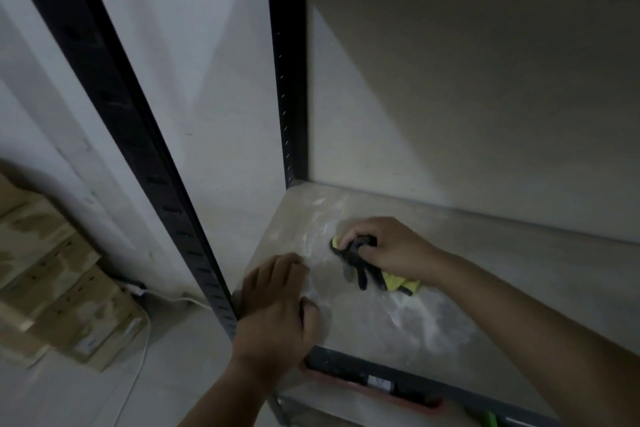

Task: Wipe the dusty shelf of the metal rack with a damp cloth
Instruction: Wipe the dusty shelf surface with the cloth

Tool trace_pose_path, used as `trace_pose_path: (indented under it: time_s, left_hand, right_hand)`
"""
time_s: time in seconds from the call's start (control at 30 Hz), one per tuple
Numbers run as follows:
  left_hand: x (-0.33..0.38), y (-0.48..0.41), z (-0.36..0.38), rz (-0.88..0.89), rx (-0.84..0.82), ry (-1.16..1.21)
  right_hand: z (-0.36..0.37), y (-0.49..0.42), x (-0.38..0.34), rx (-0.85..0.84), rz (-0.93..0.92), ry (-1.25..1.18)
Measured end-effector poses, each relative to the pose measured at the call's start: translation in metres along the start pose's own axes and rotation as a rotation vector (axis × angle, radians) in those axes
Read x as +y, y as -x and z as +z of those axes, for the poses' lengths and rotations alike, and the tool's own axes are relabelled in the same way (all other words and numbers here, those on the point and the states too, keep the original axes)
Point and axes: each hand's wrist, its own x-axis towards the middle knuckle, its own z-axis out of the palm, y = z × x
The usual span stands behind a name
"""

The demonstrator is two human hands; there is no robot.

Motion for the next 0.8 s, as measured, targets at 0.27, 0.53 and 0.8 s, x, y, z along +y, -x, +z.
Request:
trace_pose_path:
  time_s: [0.27,0.53,0.8]
  left_hand:
    - [-0.003,0.002,0.005,0.007,0.005,-0.002]
    - [-0.005,0.002,0.006,-0.006,-0.029,-0.064]
    - [-0.004,0.002,0.005,0.017,-0.017,-0.051]
  right_hand:
    - [-0.085,0.124,0.062,0.614,0.418,0.111]
    - [-0.013,0.183,0.096,0.537,0.615,0.606]
    - [0.085,0.048,-0.014,0.584,0.404,0.333]
